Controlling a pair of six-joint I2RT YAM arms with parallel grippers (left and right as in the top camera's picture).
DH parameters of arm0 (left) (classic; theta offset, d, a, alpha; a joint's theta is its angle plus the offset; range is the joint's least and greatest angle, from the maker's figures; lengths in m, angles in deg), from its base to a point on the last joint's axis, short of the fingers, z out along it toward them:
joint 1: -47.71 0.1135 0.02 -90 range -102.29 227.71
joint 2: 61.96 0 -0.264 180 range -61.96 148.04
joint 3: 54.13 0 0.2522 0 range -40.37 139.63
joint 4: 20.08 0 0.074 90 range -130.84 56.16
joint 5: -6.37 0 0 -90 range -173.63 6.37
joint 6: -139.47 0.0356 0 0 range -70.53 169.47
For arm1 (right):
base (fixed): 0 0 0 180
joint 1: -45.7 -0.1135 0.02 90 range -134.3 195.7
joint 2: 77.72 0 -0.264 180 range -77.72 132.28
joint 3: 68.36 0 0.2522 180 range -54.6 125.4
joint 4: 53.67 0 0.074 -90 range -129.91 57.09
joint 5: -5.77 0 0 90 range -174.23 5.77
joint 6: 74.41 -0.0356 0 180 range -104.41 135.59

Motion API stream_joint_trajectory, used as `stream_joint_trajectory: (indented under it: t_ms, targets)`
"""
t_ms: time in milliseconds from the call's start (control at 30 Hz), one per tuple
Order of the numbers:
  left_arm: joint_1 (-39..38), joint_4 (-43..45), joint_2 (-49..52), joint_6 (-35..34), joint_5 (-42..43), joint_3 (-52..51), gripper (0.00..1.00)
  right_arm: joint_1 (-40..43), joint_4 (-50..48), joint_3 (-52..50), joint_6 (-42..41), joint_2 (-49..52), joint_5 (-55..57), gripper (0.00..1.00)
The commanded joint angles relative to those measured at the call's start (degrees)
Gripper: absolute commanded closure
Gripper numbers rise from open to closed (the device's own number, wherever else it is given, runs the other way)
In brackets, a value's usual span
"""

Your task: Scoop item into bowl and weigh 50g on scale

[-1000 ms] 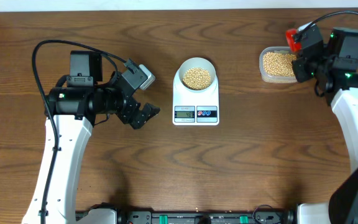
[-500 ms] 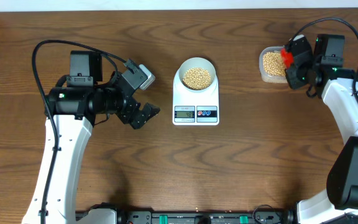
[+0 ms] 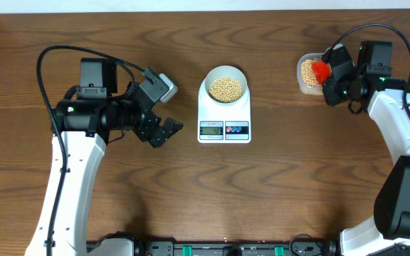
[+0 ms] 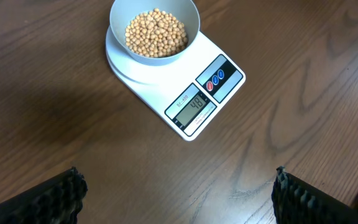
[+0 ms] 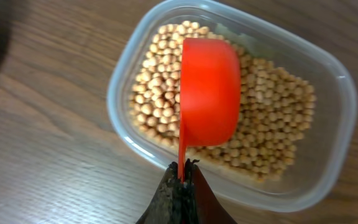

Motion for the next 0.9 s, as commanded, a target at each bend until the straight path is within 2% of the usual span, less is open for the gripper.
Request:
stream_joint_trajectory:
  t_ms: [0,233,300,400,733,867]
  targets:
    - [0.24,-0.13,-0.50,-0.24,-0.31,1.62,0.02,-0.42,0.79,-0.13,-1.77,0.52,-6.19,0.99]
    - [0.24,-0.13,-0.50,-0.24,-0.31,1.62,0.02,1.38,0.28,-0.13,-12.22,0.52,-6.62,0.99]
    - [0.24,-0.13,-0.50,-0.24,-0.31,1.62,0.02,2.82,0.17,-0.13,-14.75,0.52,-10.91,0.99]
    - [0.24,-0.13,-0.50,-0.24,-0.31,1.62,0.02,5.29,0.20,-0.13,-15.96,0.52,-17.97,0.99]
    - [0.24,-0.13,-0.50,-0.24,-0.31,1.62,0.02,12.22,0.22,-0.13,-19.47,0.52,-30.80,0.99]
    - [0.24,-0.13,-0.50,-0.24,-0.31,1.62,0.02,12.83,-0.07,-0.13,-19.43,0.52,-38.42,0.99]
